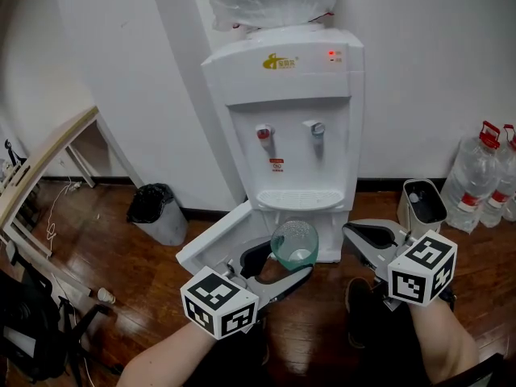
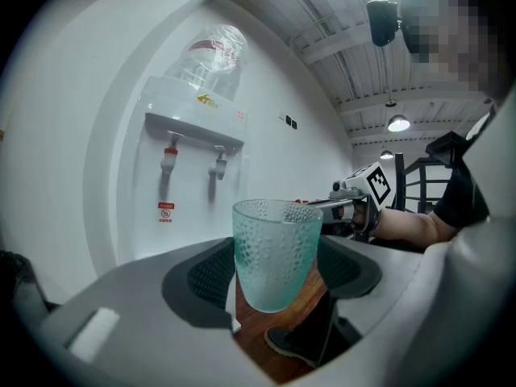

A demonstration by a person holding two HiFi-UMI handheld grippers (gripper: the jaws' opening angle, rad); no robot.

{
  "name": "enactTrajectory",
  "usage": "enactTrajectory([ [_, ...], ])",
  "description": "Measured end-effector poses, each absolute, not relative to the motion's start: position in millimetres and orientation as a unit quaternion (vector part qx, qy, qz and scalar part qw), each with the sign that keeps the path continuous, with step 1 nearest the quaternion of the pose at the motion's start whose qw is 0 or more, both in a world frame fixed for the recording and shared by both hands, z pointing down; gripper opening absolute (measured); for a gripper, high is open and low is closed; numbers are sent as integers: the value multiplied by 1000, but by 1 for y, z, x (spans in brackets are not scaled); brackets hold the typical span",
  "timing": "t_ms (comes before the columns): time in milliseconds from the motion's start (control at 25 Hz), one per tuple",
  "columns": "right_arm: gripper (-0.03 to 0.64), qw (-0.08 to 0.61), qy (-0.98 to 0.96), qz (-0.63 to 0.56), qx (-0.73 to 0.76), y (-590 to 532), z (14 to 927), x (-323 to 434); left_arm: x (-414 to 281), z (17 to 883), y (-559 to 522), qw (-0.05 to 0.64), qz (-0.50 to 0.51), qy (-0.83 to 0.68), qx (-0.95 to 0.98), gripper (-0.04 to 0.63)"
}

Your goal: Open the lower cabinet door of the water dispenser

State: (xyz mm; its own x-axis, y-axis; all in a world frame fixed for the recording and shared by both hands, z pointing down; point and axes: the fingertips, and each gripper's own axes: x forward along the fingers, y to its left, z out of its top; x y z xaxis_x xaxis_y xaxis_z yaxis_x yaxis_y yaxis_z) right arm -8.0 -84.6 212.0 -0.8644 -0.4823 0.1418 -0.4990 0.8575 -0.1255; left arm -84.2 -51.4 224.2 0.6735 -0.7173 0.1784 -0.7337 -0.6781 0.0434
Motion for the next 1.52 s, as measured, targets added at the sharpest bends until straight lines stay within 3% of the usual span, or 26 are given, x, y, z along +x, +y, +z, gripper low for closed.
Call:
enactTrajectory([
  [1520, 2, 62, -964, 61, 250, -82, 213, -8, -88, 235, -54, 67, 69, -401, 911, 431],
])
